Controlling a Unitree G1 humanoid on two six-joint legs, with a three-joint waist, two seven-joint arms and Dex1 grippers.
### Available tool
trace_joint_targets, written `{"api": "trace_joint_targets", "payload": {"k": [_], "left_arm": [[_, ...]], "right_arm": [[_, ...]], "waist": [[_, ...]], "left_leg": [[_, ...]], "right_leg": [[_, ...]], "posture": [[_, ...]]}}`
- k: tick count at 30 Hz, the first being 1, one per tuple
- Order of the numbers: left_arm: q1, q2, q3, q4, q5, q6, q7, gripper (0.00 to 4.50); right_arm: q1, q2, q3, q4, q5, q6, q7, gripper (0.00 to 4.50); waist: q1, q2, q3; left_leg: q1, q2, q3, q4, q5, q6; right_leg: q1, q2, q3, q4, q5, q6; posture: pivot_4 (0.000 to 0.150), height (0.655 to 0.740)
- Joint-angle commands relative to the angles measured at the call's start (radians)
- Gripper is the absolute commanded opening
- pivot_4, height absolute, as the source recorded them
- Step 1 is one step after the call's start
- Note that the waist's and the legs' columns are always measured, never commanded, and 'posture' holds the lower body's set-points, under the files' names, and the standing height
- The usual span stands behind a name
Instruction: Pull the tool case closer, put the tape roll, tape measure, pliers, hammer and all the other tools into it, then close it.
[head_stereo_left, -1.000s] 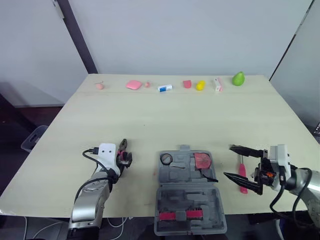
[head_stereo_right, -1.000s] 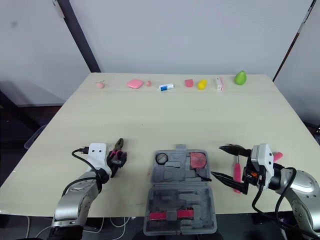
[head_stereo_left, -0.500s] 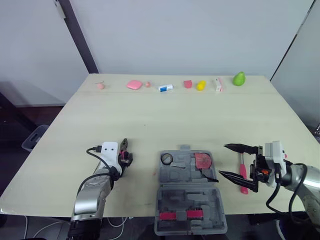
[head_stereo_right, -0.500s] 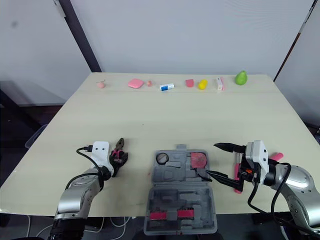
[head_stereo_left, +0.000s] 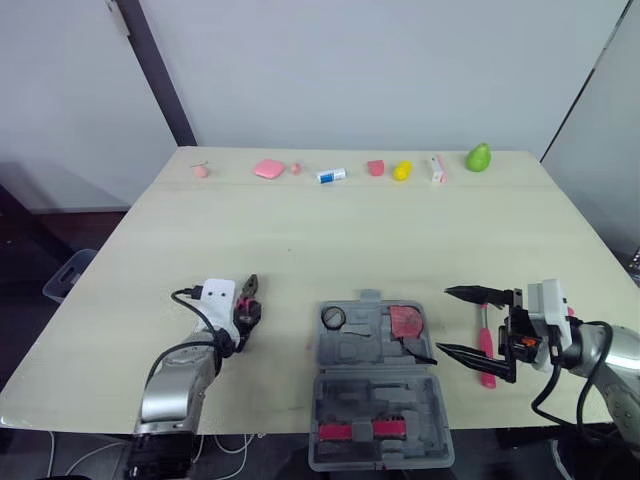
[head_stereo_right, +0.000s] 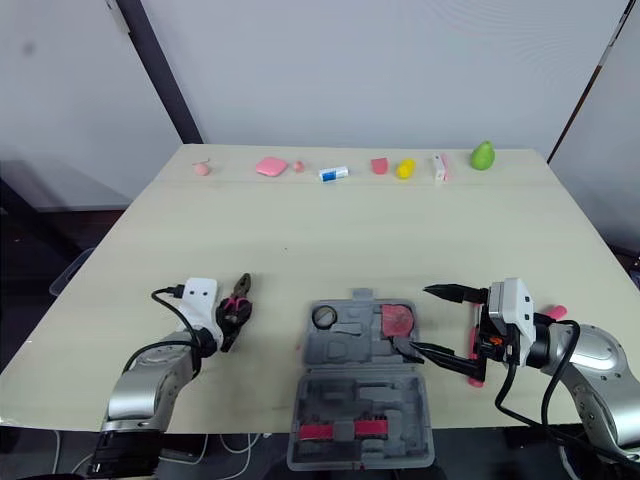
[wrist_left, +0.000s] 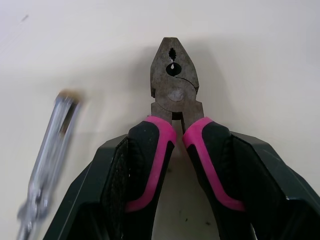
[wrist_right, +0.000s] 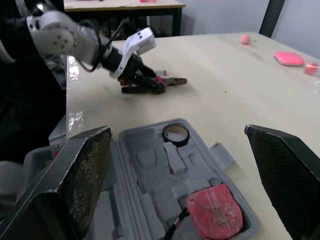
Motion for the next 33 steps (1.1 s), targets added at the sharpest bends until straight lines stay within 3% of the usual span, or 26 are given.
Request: {"api": "trace_joint_targets", "payload": {"k": [1,13,24,33], "left_arm": [[-0.043,0.079,-0.045,-0.069,-0.010,-0.023,-0.116,2.52],[-0.288,0.220,-0.252,-0.030,-0.059,-0.044,-0.508,2.52],[-0.588,0.150,-0.498,0.144,-0.024,-0.178,-0.863,2.52],[-0.684,0.063,-0.558,0.256,0.029,-0.290,-0.952,2.52]], "right_arm": [[-0.011,-0.017,0.000,-0.004,-0.019,-0.003,0.002,4.50],[-0.086,-0.021,0.040,0.006,-0.078,0.098,-0.102,4.50],[-0.302,-0.031,0.230,0.025,-0.271,0.252,-0.201,4.50],[-0.471,-0.033,0.376,0.092,-0.359,0.343,-0.155,4.50]], "waist": [[0.000,0.000,0.000],[0.000,0.000,0.001],[-0.003,0.000,0.001],[-0.002,0.001,0.002]], "left_leg": [[0.000,0.000,0.000,0.000,0.000,0.000],[-0.002,-0.001,0.000,0.000,0.000,0.000],[-0.016,-0.001,0.000,0.005,0.000,0.000],[-0.021,-0.001,0.000,0.009,0.000,0.000]], "right_leg": [[0.000,0.000,0.000,0.000,0.000,0.000],[-0.002,0.001,-0.002,0.000,0.000,0.000],[-0.013,0.003,-0.001,0.002,0.000,0.000],[-0.015,0.004,-0.004,0.002,0.000,0.000]], "posture": [[0.150,0.7400],[0.150,0.7400],[0.150,0.7400],[0.150,0.7400]]}}
